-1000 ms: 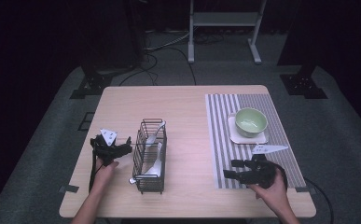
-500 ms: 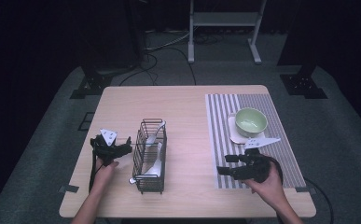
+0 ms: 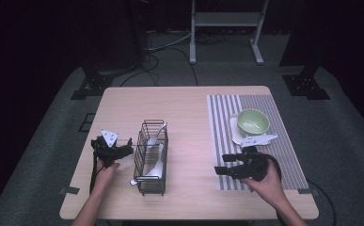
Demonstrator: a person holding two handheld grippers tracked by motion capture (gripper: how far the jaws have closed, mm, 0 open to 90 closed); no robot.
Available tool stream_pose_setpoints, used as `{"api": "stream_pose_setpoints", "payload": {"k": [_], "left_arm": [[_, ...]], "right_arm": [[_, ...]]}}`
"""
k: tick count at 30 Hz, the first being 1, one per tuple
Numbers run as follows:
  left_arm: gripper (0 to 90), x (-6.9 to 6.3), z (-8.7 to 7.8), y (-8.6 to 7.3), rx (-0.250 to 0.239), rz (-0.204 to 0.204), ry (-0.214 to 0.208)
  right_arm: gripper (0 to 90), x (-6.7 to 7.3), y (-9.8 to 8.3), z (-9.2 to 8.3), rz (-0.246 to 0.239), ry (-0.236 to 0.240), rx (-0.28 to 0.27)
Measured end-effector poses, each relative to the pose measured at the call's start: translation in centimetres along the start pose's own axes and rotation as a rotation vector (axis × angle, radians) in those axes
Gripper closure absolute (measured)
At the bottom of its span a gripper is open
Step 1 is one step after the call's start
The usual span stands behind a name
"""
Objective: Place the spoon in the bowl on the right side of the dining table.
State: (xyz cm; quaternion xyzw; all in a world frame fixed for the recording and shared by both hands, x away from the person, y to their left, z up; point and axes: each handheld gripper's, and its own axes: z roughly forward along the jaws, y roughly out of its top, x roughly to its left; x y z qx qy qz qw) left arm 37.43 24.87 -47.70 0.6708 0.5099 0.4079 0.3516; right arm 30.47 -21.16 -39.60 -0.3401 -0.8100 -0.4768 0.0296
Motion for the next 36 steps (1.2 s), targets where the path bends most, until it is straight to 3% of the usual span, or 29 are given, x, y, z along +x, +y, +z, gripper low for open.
{"api": "stream_pose_setpoints", "payload": {"k": [36], "left_arm": [[1.0,0.0,0.0,0.0,-0.002,0.005,-0.003]], "right_arm": [[29.4,1.2,3.0,1.2,-0.025,0.065,0.018]]}}
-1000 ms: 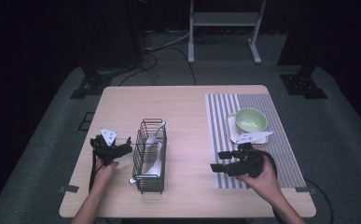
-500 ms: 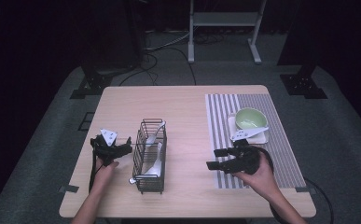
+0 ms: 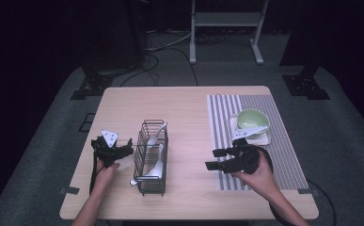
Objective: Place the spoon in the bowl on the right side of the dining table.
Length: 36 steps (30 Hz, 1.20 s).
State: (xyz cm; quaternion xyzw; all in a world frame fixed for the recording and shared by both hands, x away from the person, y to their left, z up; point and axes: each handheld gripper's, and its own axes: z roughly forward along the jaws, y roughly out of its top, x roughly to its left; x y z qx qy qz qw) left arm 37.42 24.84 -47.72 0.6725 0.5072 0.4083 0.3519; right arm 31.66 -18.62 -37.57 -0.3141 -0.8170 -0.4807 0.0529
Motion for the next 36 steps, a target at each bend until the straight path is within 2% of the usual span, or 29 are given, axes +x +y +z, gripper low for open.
{"api": "stream_pose_setpoints", "payload": {"k": [36], "left_arm": [[1.0,0.0,0.0,0.0,-0.001,0.002,-0.002]], "right_arm": [[29.4,1.4,2.9,1.7,-0.027,0.066,0.011]]}}
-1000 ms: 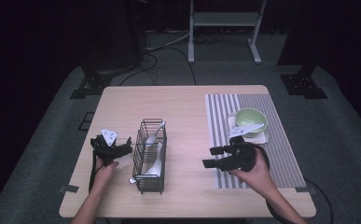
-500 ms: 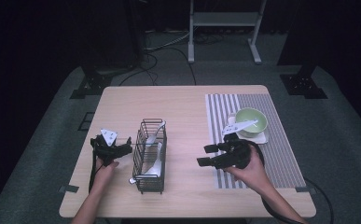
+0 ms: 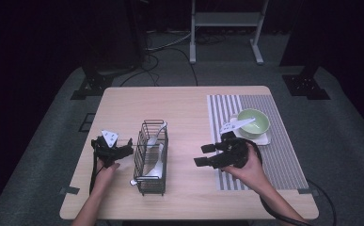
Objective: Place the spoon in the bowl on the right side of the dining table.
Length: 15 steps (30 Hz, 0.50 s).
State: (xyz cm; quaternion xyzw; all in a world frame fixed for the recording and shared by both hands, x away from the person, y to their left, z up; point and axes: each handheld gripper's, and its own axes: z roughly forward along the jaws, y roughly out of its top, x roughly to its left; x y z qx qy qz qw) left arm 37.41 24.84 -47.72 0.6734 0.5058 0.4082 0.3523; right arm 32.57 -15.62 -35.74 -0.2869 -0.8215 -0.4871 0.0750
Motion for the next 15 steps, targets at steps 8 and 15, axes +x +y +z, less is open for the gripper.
{"api": "stream_pose_setpoints", "payload": {"k": [8,15], "left_arm": [[0.9,0.0,-0.01,0.0,0.002,0.002,0.0],[1.0,0.0,-0.01,0.0,0.001,0.001,0.0]], "right_arm": [[29.4,0.12,0.51,0.45,0.004,0.012,0.009],[29.5,0.23,1.02,0.62,-0.002,0.016,0.015]]}}
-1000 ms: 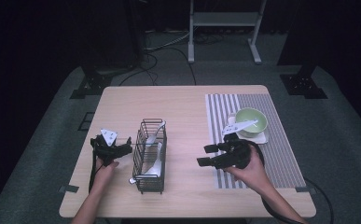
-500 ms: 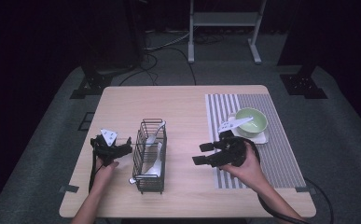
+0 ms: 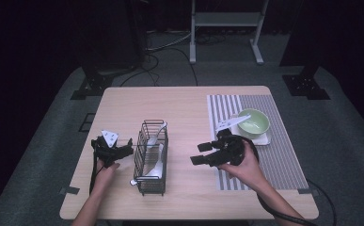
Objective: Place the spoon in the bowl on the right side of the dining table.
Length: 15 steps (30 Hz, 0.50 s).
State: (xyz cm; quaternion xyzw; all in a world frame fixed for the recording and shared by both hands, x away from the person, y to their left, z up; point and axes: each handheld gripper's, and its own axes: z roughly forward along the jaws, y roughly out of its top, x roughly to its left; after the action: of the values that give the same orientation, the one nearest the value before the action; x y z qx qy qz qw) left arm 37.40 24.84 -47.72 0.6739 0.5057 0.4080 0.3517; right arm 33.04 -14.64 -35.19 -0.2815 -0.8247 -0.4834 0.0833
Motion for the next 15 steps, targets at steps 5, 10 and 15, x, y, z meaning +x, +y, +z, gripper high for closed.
{"api": "stream_pose_setpoints", "payload": {"k": [5,10,15], "left_arm": [[0.9,0.0,0.0,0.0,0.0,0.001,0.0],[1.0,0.0,0.0,0.0,0.0,0.0,-0.001],[1.0,0.0,0.0,0.0,0.001,-0.002,-0.002]], "right_arm": [[29.4,0.2,0.5,0.2,-0.006,0.005,-0.001],[29.5,0.2,0.8,0.5,-0.01,0.005,0.003],[29.4,0.2,1.3,0.7,-0.011,0.009,0.005]]}}
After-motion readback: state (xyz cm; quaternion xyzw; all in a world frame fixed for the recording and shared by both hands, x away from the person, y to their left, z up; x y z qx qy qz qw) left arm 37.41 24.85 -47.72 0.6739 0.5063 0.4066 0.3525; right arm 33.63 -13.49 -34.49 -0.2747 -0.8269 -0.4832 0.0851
